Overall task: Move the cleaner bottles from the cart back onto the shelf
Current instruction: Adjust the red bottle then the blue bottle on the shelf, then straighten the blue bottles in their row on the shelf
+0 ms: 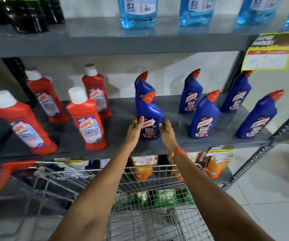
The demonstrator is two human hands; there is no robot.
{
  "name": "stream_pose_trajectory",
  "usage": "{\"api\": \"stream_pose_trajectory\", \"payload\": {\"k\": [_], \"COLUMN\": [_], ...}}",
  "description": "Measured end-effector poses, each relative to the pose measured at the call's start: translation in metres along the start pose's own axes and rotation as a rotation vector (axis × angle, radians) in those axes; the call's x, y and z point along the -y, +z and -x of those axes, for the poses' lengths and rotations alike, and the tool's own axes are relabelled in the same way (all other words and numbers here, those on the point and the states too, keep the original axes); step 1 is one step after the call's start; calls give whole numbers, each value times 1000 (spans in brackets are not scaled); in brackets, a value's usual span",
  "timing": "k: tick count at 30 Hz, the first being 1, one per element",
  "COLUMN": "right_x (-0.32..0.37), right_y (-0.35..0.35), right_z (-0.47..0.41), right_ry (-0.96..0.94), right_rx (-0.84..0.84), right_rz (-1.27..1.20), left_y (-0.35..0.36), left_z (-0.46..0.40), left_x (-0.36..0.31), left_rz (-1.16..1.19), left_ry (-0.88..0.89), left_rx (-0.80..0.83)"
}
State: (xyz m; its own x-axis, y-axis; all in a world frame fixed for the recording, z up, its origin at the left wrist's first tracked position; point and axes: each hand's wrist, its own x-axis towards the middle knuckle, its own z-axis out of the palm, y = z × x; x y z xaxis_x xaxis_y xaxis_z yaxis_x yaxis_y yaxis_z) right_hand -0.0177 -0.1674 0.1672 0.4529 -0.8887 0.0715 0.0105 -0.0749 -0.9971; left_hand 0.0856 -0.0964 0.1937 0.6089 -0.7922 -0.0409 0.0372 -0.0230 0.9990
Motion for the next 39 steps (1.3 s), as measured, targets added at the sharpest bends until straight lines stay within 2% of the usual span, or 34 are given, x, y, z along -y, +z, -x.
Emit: {"api": "stream_pose_trajectory", "payload": {"k": [4, 7, 20, 25, 29, 31, 36, 39], "right_x": [-5, -5, -4, 1, -5, -15, -28, -29], "right_y": [-9, -13, -13, -17, -25, -39, -86, -117], "right_z": [-8, -2, 27, 33, 43, 45, 44, 34], "right_ry": [25, 17, 0, 21, 3, 25, 34, 7], "right_rx": [73, 96, 52, 81, -88, -171, -374, -541], "right_rz": [12, -2, -117, -106, -86, -86, -35, -34], "left_y": [3, 1, -2, 2, 12, 25, 75, 109], "left_z": [3, 9, 29, 34, 50, 61, 67, 52], "left_x": [8, 8, 7, 9, 20, 25, 28, 24], "left_rz": [-89, -116, -69, -108, -290, -371, -438, -379], "left_ry": [16, 67, 74, 129, 349, 460, 550, 502], "left_rx": [-91, -92, -53, -112, -404, -447, -232, -149]}}
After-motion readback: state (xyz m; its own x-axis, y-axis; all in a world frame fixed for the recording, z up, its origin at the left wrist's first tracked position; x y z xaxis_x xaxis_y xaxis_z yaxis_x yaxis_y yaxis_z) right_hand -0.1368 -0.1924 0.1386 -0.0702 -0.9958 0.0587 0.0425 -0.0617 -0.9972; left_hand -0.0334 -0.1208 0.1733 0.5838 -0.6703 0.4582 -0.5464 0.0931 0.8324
